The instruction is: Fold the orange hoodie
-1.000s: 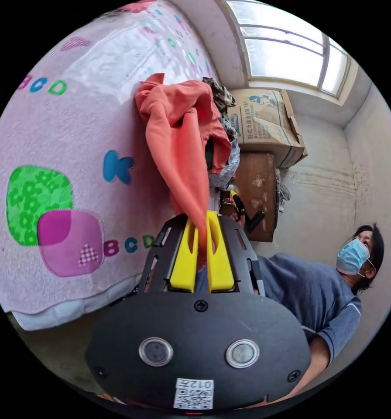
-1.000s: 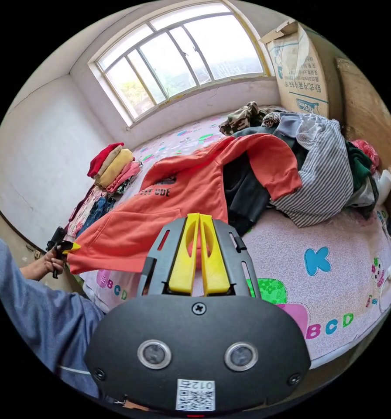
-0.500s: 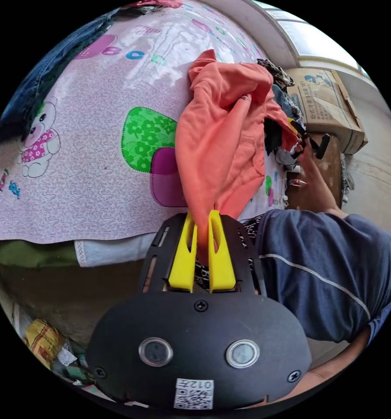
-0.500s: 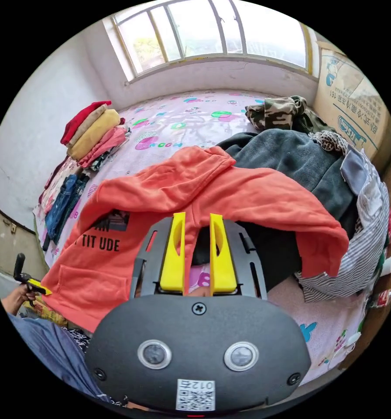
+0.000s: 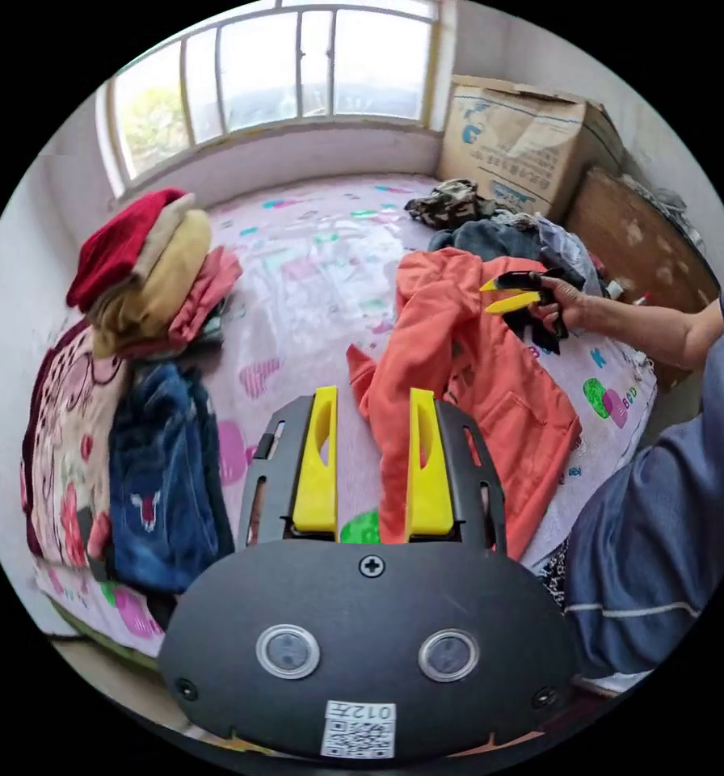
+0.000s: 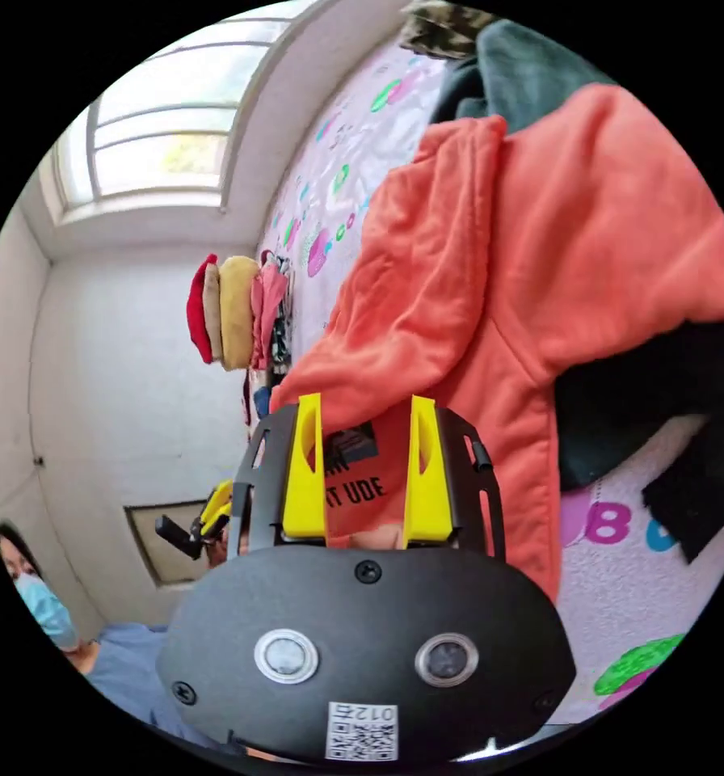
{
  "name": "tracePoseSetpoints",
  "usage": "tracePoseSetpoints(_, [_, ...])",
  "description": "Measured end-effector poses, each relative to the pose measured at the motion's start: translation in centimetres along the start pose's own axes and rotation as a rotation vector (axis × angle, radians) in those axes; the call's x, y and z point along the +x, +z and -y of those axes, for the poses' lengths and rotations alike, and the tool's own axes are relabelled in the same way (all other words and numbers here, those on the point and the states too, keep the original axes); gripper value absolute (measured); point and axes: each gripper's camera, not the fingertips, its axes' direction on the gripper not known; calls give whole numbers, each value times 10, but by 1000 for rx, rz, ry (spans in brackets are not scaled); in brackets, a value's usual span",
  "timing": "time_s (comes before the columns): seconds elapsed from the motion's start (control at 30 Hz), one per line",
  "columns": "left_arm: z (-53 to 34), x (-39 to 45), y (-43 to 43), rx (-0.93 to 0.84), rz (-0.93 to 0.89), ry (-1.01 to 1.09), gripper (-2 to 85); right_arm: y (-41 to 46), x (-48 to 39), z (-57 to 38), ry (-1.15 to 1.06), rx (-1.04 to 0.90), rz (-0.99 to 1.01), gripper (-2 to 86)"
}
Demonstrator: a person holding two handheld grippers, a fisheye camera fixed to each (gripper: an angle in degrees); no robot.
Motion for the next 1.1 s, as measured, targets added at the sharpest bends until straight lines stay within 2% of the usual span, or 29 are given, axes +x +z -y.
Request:
tracePoseSetpoints(0.1, [78,25,63,10,-52,217,140,23,27,-7,197,63,69,114])
tracePoseSetpoints(0.17, [114,35,101,-18,-103,316,144,35,27,-10,211,91,88,75])
tracePoseSetpoints(0.23, [149,42,145,-85,-205,403,148,41,8,-14,152,162,95,29])
tracePoseSetpoints(0.4, [185,54,195,-196,-389,555,152,58,-60,4,-40,150,66,13])
tracePoseSetpoints(0.5, [190,49,209,-235,-325,555,133,78,-122,21,-195,94,39,11])
tracePoseSetpoints(0.57, [189,34,208,-225,-248,498,98,98,-170,28,-311,54,-22,12])
tracePoseSetpoints(0.63, [182,-2,196,-198,-103,382,64,133,-250,31,-515,-9,-106,15])
tracePoseSetpoints(0.67, [179,-15,191,-182,-122,338,59,144,-274,29,-589,-35,-133,17])
tracePoseSetpoints(0.73, [157,-86,169,-104,-299,48,44,199,-375,-2,-996,-160,-330,24])
tracePoseSetpoints(0.77, [146,-105,164,-74,-341,-37,41,215,-398,-15,-1111,-199,-396,27])
tracePoseSetpoints(0.83, [88,-177,166,5,-456,-379,33,277,-457,-60,-1408,-358,-636,49])
tracePoseSetpoints(0.9, [46,-212,183,14,-520,-544,30,304,-471,-71,-1443,-408,-728,66])
tracePoseSetpoints(0.97, [18,-232,203,-10,-558,-630,30,304,-469,-62,-1378,-362,-727,75])
tracePoseSetpoints(1.1, [0,-256,234,7,-589,-654,36,244,-415,-5,-1014,-214,-510,82])
